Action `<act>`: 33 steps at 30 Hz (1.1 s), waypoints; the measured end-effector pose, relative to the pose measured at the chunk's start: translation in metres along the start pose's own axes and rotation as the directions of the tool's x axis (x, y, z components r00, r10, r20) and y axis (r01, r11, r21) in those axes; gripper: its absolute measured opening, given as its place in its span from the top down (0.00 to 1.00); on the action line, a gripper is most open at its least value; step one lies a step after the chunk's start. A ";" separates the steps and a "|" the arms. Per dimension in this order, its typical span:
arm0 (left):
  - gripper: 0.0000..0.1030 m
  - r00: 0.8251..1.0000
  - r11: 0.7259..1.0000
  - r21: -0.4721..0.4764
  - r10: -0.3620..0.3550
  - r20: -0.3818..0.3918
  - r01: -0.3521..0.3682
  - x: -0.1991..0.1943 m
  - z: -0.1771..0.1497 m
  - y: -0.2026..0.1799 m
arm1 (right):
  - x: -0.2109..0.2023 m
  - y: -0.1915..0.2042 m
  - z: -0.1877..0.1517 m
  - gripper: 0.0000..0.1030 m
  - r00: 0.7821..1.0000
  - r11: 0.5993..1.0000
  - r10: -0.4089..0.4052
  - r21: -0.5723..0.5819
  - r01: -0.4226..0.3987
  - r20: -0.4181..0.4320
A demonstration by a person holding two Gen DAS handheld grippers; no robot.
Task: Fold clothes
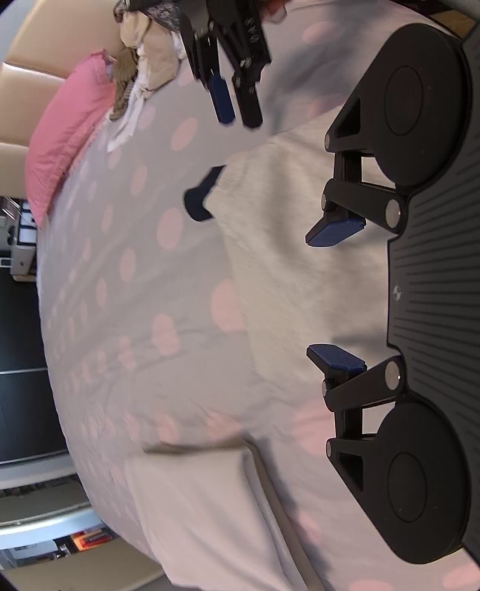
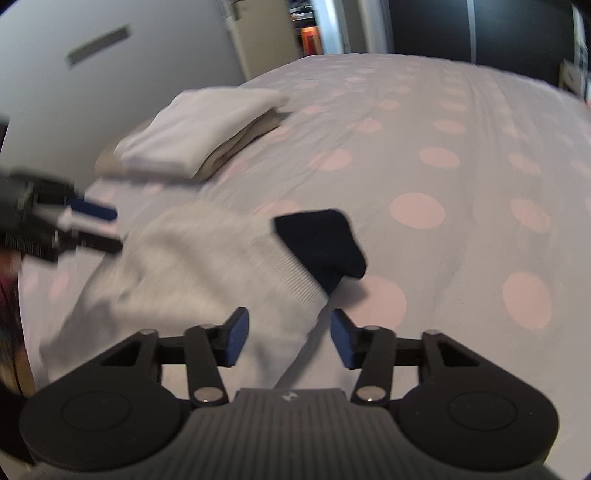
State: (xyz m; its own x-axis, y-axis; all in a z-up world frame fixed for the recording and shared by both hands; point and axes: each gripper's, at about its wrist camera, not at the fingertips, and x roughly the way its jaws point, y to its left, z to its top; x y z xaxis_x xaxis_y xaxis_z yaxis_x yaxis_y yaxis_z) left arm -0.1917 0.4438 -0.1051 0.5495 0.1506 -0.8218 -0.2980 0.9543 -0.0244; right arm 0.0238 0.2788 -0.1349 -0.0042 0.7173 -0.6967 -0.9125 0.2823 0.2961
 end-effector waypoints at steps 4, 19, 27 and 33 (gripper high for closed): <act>0.45 0.999 0.999 -0.004 -0.036 -0.018 0.036 0.020 0.000 0.000 | 0.020 -0.026 0.013 0.48 0.995 0.987 0.093 0.126 -0.095 0.019; 0.95 0.998 0.993 -0.108 -0.054 -0.043 0.049 0.035 -0.010 0.020 | 0.044 -0.060 0.026 0.95 0.980 0.914 0.170 0.355 -0.196 0.102; 0.97 1.000 0.972 -0.233 -0.013 -0.027 0.007 0.017 -0.009 0.044 | 0.028 -0.018 0.058 0.97 0.978 0.973 0.081 0.195 -0.120 0.194; 0.94 0.999 0.981 -0.196 -0.002 -0.046 -0.007 0.030 -0.013 0.038 | 0.077 -0.015 0.066 0.97 0.992 0.978 -0.007 0.210 -0.020 0.125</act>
State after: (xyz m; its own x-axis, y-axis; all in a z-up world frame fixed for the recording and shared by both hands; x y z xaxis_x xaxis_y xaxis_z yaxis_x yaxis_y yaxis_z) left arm -0.1965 0.4814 -0.1383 0.5138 0.1369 -0.8469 -0.4488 0.8842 -0.1293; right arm 0.0636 0.3719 -0.1502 0.0529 0.7891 -0.6120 -0.8061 0.3954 0.4402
